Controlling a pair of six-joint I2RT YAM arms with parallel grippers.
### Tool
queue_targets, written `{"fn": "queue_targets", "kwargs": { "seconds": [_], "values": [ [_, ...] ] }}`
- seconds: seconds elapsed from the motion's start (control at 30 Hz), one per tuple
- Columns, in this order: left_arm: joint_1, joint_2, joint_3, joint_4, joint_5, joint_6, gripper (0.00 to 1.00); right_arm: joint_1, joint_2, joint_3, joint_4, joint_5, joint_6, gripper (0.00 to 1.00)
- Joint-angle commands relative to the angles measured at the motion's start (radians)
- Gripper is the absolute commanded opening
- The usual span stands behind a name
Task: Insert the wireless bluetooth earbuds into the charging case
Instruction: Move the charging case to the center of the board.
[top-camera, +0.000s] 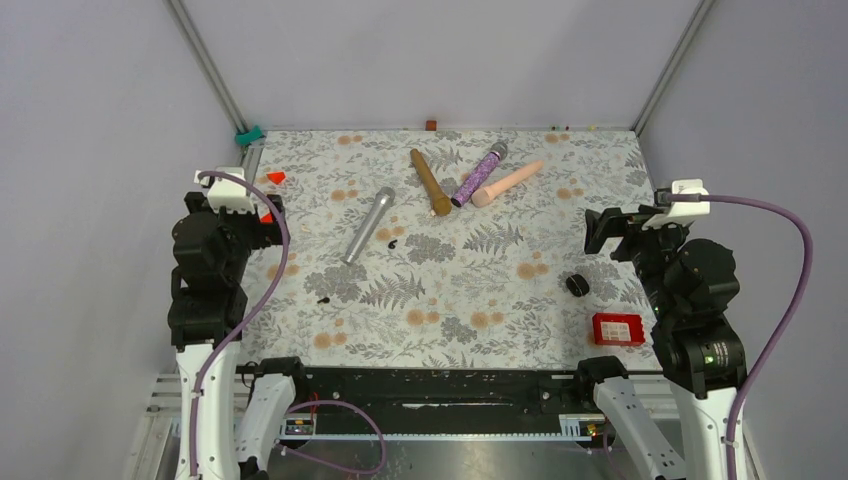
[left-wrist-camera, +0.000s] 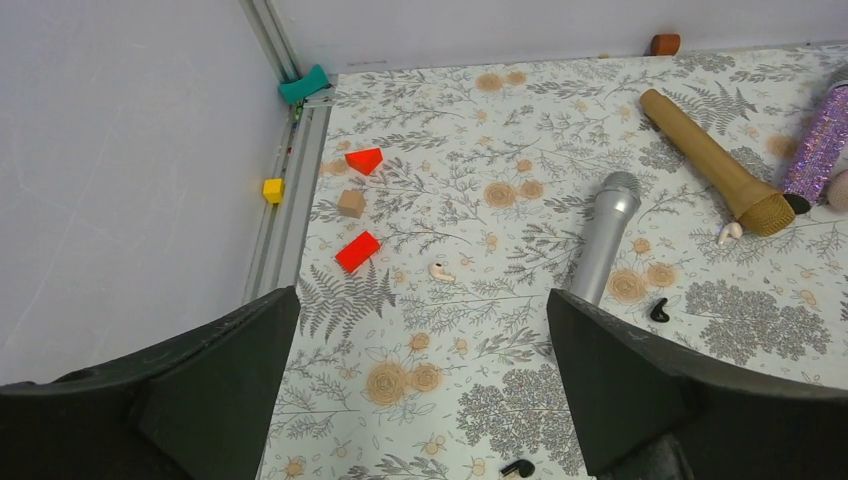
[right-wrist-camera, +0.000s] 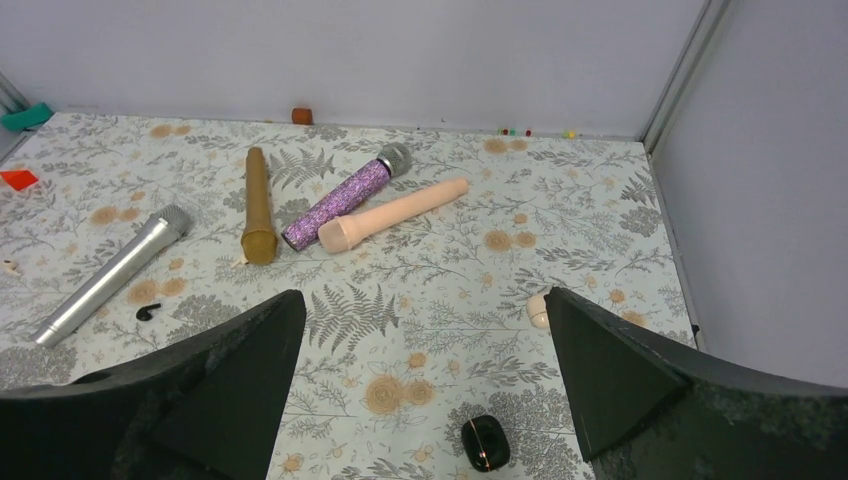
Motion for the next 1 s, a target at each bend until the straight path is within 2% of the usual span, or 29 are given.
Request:
{"fn": "queue_targets", "kwargs": {
  "seconds": [0.0,0.2,0.33,0.43,0.57,0.67,0.97],
  "values": [
    [0.006,-0.012,-0.017,0.036,0.060,0.015,0.98,-0.001,-0.009,-0.023,0.037,-0.053,-0.052,0.99],
    [0.009,-0.018,-0.023,0.036,0.082,0.026,0.99,0.000,-0.009,-0.074,0.085,-0.088,-0.086,0.98],
    [0.009,-0.022,-0.028,0.039,0.067,0.068,0.99,-0.001,-0.005,-0.095,0.114,-0.064,-0.096,0.99],
    [0.008,-0.032,-0.048,0.030,0.052,0.112,0.99,-0.001,0.000,-0.132,0.168,0.010,-0.102,0.99],
    [0.009,-0.056,-0.122,-0.004,0.185,0.139,0.99,-0.001,0.026,-0.141,0.194,0.085,-0.112,0.98],
    [0.009,-0.067,-0.161,-0.005,0.269,0.163,0.99,-0.001,0.098,-0.080,0.130,0.117,-0.103,0.99],
    [0.009,-0.065,-0.186,-0.005,0.356,0.174,0.98,-0.001,0.380,0.022,0.011,0.194,-0.068,0.98]
  ]
}}
